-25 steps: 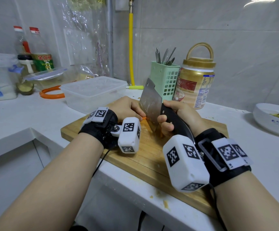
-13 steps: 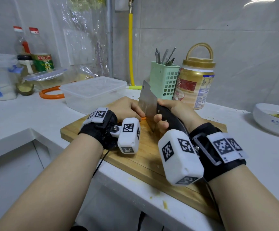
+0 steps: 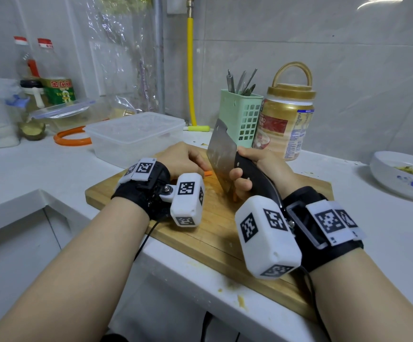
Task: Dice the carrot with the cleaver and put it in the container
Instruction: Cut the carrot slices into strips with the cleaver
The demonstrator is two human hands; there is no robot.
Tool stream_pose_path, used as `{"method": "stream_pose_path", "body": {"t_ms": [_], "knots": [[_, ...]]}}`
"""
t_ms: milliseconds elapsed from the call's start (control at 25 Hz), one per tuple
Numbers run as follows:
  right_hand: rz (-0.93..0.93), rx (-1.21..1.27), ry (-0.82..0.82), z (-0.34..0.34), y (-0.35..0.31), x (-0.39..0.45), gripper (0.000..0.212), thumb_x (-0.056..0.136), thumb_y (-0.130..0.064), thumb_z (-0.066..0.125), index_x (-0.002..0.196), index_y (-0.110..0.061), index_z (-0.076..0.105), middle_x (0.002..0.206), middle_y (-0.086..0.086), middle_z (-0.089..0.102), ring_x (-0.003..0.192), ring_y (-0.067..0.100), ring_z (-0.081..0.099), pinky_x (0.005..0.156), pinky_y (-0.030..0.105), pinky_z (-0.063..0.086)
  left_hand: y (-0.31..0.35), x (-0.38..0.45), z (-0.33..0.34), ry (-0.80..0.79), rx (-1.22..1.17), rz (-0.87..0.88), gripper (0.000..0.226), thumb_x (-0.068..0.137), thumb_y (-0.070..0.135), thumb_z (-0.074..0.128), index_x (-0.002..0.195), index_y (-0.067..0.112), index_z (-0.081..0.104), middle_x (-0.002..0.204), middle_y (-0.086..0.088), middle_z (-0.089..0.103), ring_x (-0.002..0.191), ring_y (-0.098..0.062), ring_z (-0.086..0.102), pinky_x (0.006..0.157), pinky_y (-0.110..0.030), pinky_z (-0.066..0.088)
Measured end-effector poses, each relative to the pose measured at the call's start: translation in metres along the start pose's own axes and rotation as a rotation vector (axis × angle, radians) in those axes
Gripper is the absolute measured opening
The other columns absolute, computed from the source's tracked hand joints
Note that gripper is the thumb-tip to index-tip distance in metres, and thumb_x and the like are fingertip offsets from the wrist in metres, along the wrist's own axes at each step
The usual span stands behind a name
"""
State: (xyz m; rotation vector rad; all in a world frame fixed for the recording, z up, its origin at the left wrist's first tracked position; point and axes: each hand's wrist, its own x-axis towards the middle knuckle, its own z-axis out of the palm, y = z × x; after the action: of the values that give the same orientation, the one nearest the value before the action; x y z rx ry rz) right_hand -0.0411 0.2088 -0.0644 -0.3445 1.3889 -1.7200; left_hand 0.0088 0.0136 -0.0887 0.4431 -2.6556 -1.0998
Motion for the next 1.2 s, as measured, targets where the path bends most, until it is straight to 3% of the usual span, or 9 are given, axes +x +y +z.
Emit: {"method": "stream_pose_path", "body": {"t_ms": [280, 520, 720, 920, 1200], "knots": [[-0.039, 0.057, -0.027, 0.002, 0.001, 0.000, 0.023, 0.098, -0.033, 0.048, 0.107, -0.013, 0.039, 0.057, 0.006, 0.043, 0.030, 0.015, 0.036, 0.035, 0.013, 0.034, -0.002, 0.000, 0.001, -0.003, -0.049, 0.076, 0.019, 0.075, 0.009, 0.080, 0.075, 0.027, 0.075, 0.075, 0.012, 0.072, 0.084, -0.011, 0.066, 0.093, -0.040, 0.053], [-0.043, 0.046, -0.036, 0.006, 0.002, -0.003, 0.020, 0.099, -0.032, 0.046, 0.095, -0.013, 0.045, 0.056, 0.006, 0.041, 0.029, 0.015, 0.035, 0.034, 0.013, 0.032, -0.004, 0.003, 0.001, -0.023, -0.064, 0.049, 0.019, 0.075, 0.012, 0.082, 0.069, 0.030, 0.077, 0.076, 0.010, 0.075, 0.086, -0.012, 0.068, 0.095, -0.040, 0.053], [-0.026, 0.064, -0.014, 0.006, 0.003, -0.003, 0.023, 0.098, -0.030, 0.048, 0.109, -0.011, 0.040, 0.056, 0.007, 0.042, 0.028, 0.014, 0.037, 0.034, 0.011, 0.032, -0.004, 0.003, 0.001, -0.021, -0.063, 0.043, 0.016, 0.075, 0.011, 0.081, 0.073, 0.027, 0.078, 0.084, 0.003, 0.076, 0.094, -0.019, 0.069, 0.096, -0.045, 0.052], [-0.018, 0.060, -0.015, 0.006, 0.002, -0.003, 0.023, 0.098, -0.030, 0.047, 0.110, -0.011, 0.040, 0.057, 0.007, 0.041, 0.028, 0.014, 0.038, 0.033, 0.012, 0.032, -0.003, 0.002, 0.000, -0.030, -0.066, 0.045, 0.013, 0.076, 0.010, 0.080, 0.077, 0.023, 0.079, 0.088, -0.002, 0.076, 0.096, -0.023, 0.069, 0.095, -0.046, 0.052], [-0.049, -0.043, 0.057, 0.012, 0.002, -0.002, 0.024, 0.098, -0.029, 0.048, 0.113, -0.011, 0.043, 0.057, 0.008, 0.044, 0.028, 0.015, 0.038, 0.032, 0.014, 0.034, 0.000, 0.001, 0.001, -0.014, -0.057, 0.023, 0.015, 0.077, 0.012, 0.079, 0.073, 0.027, 0.078, 0.084, 0.002, 0.076, 0.093, -0.017, 0.068, 0.095, -0.042, 0.053]]}}
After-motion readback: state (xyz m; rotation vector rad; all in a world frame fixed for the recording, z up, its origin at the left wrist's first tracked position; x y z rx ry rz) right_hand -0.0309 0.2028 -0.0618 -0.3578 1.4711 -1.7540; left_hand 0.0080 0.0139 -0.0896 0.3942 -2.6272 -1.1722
